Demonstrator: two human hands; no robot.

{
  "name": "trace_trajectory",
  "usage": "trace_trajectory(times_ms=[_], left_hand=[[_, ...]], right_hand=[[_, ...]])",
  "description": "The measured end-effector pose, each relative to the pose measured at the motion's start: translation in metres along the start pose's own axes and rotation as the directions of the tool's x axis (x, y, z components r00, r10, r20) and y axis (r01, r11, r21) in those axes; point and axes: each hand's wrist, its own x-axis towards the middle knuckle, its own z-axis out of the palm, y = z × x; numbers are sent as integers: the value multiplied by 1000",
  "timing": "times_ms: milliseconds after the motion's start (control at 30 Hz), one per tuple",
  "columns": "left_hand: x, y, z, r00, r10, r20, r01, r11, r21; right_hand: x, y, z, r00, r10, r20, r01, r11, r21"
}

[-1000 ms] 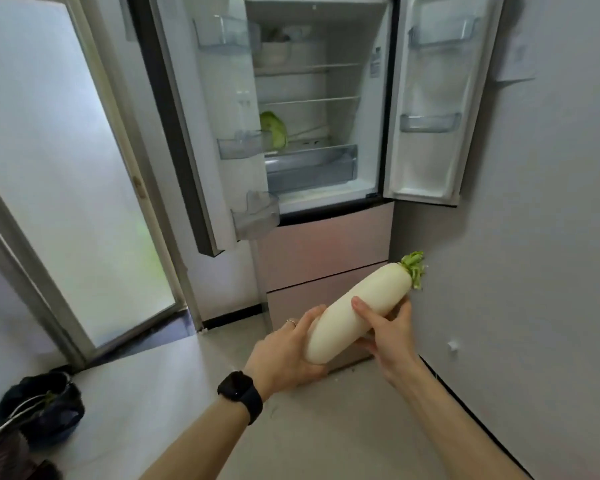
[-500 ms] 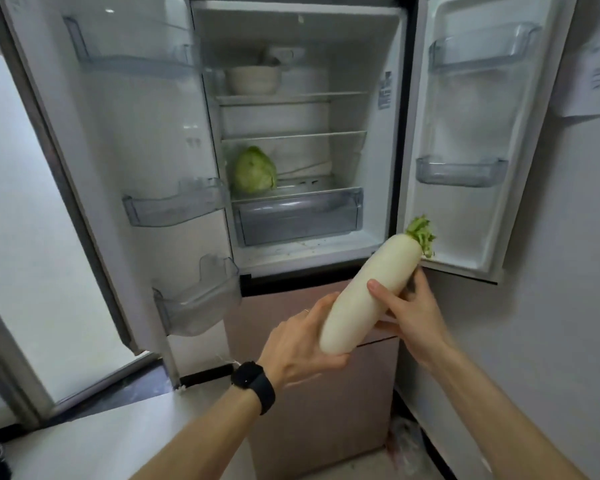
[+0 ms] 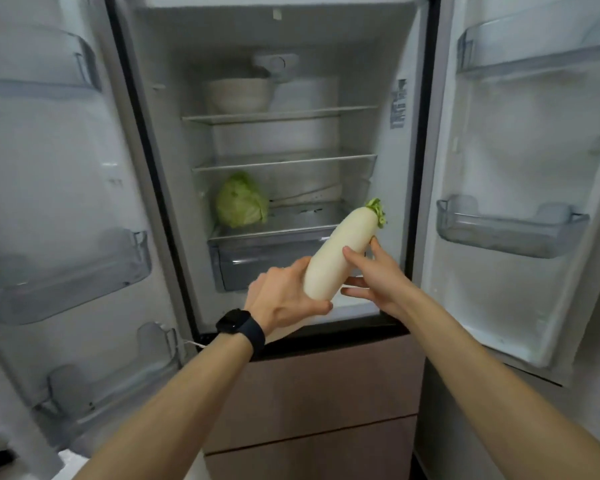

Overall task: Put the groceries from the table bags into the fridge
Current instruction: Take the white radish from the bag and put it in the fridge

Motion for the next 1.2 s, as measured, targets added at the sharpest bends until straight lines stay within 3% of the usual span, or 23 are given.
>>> trace_trajectory(times_ms=[167,400,633,733,833,900,967,1100,1200], left_hand=[[72,-13,14,1000,-10,-12,11,995,96],[189,-48,35,997,-16,79,10,997,77],[267,-93,58,982,18,186,-22,1000,22],[294,-101,70,995,28,98,-25,999,-33],[319,-105,83,998,52,41,-52,999,-18],[332,-109,94,997,41,71,-40,999,-14],[343,-113,100,996,22,87,-21,1000,-11],[365,-123,99,994,49,96,-55,997,62],[378,-130,99,990,62,124,-72,994,76]], right_hand=[[73,5,6,1000,22,10,-23,996,85],[214,-12,11,988,67,-142,-49,991,128],[308,-15,4,970,56,-237,-45,998,54],[341,-14,0,958,50,-282,-50,999,7],[370,-8,-1,928,6,-373,-65,987,-146],[382,-3,-4,904,-96,-416,-115,883,-455],[383,0,-6,907,-216,-362,-102,721,-686],[374,10,-3,904,-376,-205,55,576,-816],[368,30,0,845,-524,-107,97,347,-933]])
